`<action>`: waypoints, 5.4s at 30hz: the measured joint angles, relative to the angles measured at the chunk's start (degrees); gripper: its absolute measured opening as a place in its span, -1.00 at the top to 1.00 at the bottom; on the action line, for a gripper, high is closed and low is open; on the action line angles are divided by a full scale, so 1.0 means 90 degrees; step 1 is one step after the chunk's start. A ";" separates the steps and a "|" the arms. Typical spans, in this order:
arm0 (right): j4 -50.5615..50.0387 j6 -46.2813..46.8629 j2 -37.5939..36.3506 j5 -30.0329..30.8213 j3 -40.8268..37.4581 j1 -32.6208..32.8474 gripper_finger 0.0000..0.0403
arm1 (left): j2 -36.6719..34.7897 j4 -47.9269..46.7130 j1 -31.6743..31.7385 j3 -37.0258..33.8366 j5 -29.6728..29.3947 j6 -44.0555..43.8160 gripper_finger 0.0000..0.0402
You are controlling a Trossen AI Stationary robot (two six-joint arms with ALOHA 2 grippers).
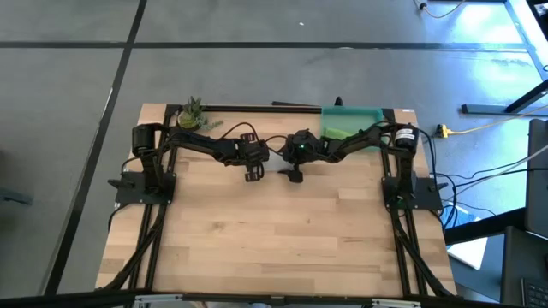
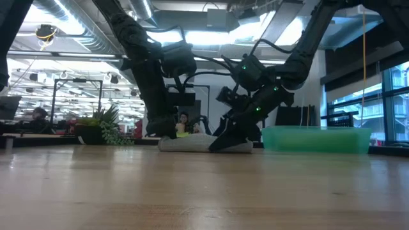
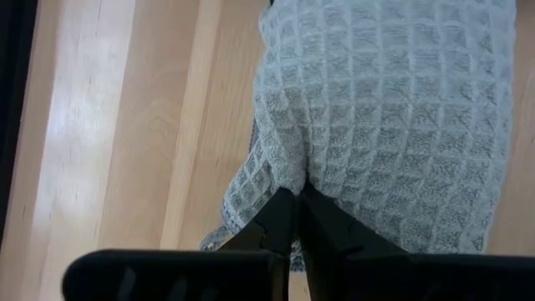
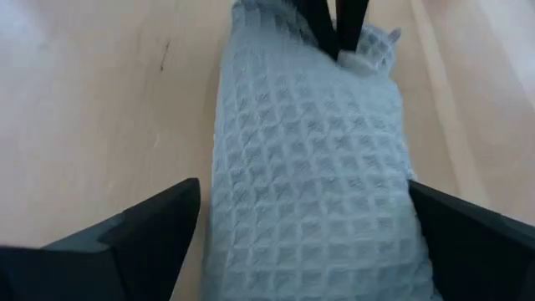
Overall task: Roll microfiber towels into tight, uniform cylinder then place into a basket
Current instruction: Put the gray microfiber cloth into the blue bin
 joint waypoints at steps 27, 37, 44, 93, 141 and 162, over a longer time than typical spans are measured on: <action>-0.0161 0.0477 0.0145 0.0404 0.0019 -0.0036 -0.98 | -0.0005 0.0044 0.0000 0.0007 -0.0002 0.0001 0.93; -0.0298 0.0645 0.0145 0.0412 0.0015 -0.0036 -0.59 | -0.0007 0.0044 0.0000 0.0007 -0.0001 0.0002 0.93; -0.0296 0.0644 0.0148 0.0521 0.0012 -0.0045 0.06 | -0.0007 0.0044 0.0000 0.0010 0.0000 0.0000 0.93; -0.0382 0.0830 0.0074 0.0365 -0.0015 -0.0080 0.70 | -0.0109 -0.0316 -0.0045 0.0282 -0.0051 0.0255 0.67; -0.2357 -0.1456 -0.4919 0.2042 -0.2103 -0.3191 0.70 | -0.2346 -0.1710 -0.0831 0.0867 -0.0112 -0.0831 0.67; -0.2952 -0.2683 -0.4148 0.2370 -0.2210 -0.4126 0.70 | -0.2341 -0.1701 -0.1062 0.0865 -0.0097 -0.0746 0.67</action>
